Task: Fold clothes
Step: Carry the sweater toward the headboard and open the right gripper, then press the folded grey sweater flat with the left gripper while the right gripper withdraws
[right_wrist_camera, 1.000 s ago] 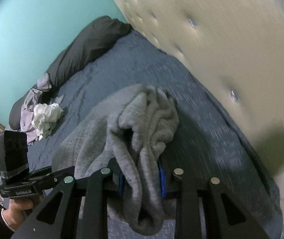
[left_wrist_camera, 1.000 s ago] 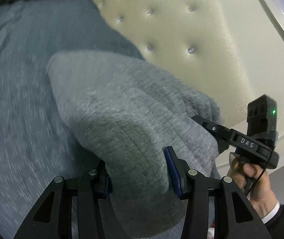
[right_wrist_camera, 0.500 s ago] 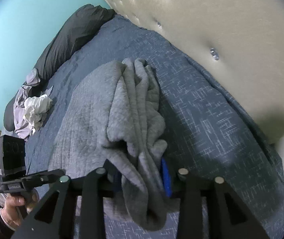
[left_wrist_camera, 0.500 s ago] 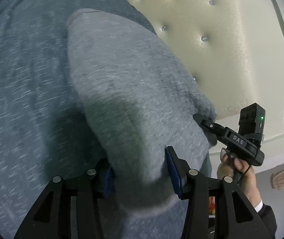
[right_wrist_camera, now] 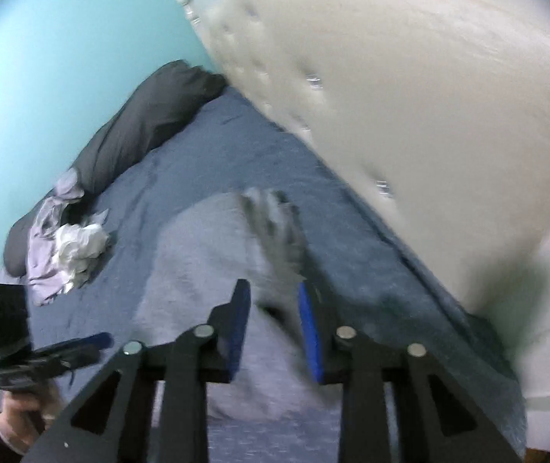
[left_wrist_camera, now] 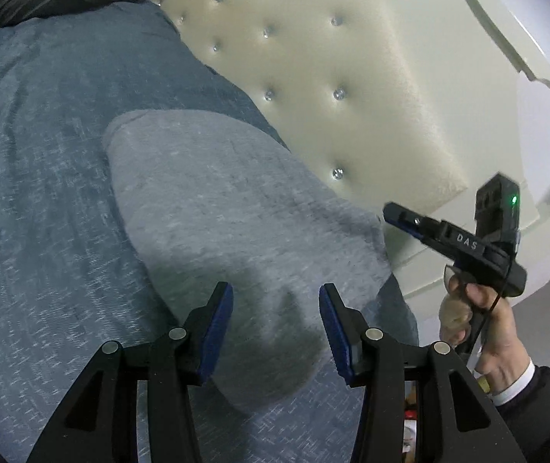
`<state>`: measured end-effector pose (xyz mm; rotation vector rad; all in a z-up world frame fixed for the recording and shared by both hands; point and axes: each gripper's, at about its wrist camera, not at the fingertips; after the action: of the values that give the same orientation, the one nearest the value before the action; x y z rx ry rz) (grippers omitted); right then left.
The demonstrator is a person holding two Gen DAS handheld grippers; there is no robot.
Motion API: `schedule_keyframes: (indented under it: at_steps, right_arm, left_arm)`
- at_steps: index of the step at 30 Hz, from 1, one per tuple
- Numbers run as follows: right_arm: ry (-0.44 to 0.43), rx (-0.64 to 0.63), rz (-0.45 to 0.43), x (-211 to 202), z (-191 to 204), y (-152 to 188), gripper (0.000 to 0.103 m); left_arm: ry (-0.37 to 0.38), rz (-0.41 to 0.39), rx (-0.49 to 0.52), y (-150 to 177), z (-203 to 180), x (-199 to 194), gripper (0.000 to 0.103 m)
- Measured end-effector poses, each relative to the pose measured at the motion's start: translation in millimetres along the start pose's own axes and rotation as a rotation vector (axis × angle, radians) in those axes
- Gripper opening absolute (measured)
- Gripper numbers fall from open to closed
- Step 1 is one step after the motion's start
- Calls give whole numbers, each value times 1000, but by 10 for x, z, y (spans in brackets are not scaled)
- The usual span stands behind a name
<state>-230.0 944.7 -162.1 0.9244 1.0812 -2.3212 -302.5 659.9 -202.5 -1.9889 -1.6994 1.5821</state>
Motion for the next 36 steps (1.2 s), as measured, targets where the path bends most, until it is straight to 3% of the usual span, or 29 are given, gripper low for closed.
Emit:
schedule_keyframes:
  at_steps: [6,12,17,22,25,26,27,29,33,36]
  right_arm:
    - [-2,-55,77,352,144,41,20]
    - [146,22,68,618,-214,80,19]
    - [123,-2,-32,394,-152,48,19]
    - [-36,-63,37,393,122,26,19]
    - [37,-83,94,581,65,94,18]
    - [66,-73,102,632,13,104,11]
    - [74,-45,91,644,-58,80,6]
    - [87,15,51,599,-207,39,5]
    - [19,59,-6,411,-251,-3,8]
    - [-53,-26,9,397,-53,56,8]
  left_arm:
    - [-21,34,10,135,-4,154,50]
    - [-31,38,27,228,-17,148,50]
    - [-31,40,47,234,-18,120,50]
    - [-37,40,56,256,-53,125,50]
    - [-32,41,55,248,-56,158,50]
    - [-31,41,55,230,-56,173,50]
    - [-33,41,57,220,-61,183,50]
    - [-34,40,56,223,-56,180,50]
    - [-31,38,49,241,-33,166,50]
    - [-35,40,53,239,-29,170,50]
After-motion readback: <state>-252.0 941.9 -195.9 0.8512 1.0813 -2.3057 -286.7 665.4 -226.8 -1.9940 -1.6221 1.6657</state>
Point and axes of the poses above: each gripper's, at about its wrist camera, not at the fingertips, and x roughly the way its jaws point, z to its left, y to its underside, and after that the axes turned 14 degrees about x, right-handed
